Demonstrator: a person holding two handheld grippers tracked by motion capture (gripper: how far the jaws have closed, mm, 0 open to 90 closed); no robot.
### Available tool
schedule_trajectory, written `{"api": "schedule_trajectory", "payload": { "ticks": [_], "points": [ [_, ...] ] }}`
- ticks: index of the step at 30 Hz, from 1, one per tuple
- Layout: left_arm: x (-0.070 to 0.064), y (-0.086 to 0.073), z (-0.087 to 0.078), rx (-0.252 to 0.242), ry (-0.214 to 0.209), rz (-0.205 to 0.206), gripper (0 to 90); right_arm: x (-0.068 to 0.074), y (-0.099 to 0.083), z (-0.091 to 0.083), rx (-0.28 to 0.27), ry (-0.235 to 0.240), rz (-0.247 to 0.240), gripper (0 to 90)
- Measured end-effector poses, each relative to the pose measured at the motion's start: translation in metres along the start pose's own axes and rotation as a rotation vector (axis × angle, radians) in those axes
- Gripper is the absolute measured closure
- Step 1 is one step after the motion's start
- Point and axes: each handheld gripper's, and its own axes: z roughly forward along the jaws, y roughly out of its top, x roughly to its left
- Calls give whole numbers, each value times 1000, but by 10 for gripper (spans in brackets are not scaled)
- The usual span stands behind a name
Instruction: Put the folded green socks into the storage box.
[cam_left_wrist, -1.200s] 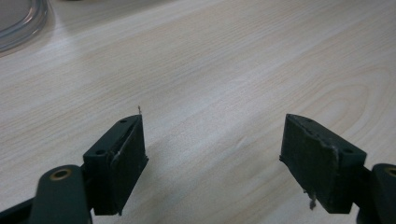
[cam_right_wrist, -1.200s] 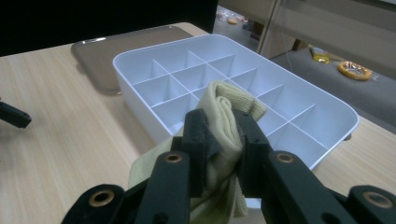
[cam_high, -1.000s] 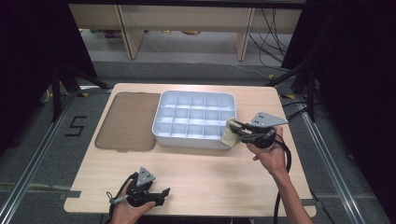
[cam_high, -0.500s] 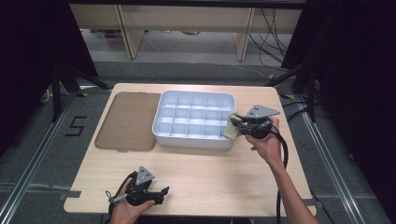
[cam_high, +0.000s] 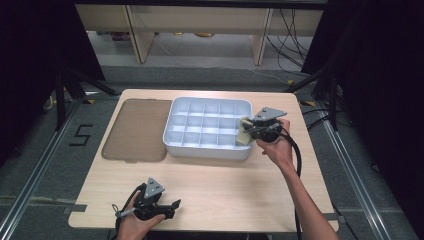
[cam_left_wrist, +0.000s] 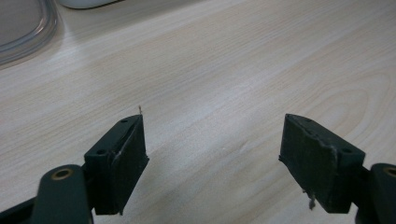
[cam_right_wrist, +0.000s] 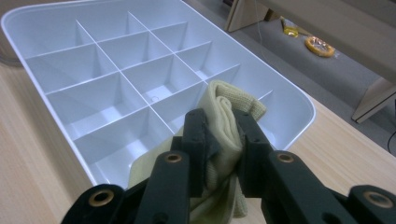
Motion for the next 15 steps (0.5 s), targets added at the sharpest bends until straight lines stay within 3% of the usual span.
{"api": "schedule_trajectory", "payload": {
  "ticks": [4, 6, 11, 15],
  "points": [
    [-1, 0, 0, 1, -11, 1, 219, 0, -2, 5, 25, -6, -10, 767],
    [-1, 0, 0, 1, -4, 2, 219, 2, -3, 8, 40, 3, 7, 767],
    [0, 0, 0, 1, -6, 7, 219, 5, -9, 17, 72, -33, -76, 767],
    [0, 0, -1, 9, -2, 17, 219, 11, -15, 26, 101, -39, -109, 766]
  ]
}}
